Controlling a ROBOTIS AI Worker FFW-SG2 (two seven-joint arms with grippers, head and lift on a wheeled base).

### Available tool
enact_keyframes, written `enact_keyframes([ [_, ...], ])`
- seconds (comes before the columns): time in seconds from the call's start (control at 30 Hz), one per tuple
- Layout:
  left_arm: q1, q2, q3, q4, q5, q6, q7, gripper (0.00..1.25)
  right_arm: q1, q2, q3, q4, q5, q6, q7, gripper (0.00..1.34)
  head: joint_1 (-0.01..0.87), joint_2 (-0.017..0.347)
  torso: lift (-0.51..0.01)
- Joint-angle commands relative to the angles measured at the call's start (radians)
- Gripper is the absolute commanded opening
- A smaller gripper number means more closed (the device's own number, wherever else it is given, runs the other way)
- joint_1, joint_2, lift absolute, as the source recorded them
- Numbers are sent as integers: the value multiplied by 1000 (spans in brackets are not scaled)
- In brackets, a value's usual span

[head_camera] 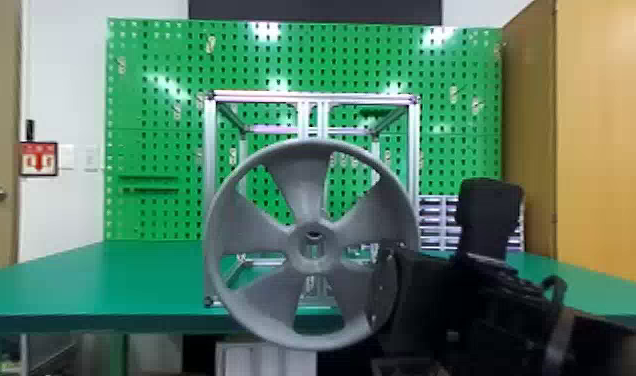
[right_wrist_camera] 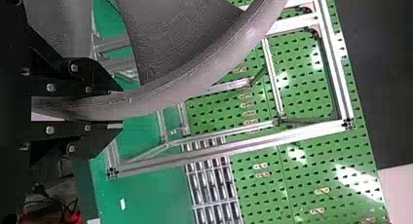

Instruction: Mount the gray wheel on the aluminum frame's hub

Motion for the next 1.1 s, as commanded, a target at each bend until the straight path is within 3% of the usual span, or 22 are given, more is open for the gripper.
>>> enact_keyframes([
  [0.0, 2, 4, -3, -2, -1, 6, 0, 979, -36, -6, 11, 24, -12, -7, 0, 112, -5, 6, -499],
  [0.33, -4, 13, -14, -2, -1, 15, 0, 976, -76, -8, 16, 69, -56, -16, 0, 112, -5, 6, -499],
  [1.07, -3, 24, -15, -12, -12, 20, 0, 976, -87, -6, 42, 89, -47, -28, -16, 114, -5, 6, -499],
])
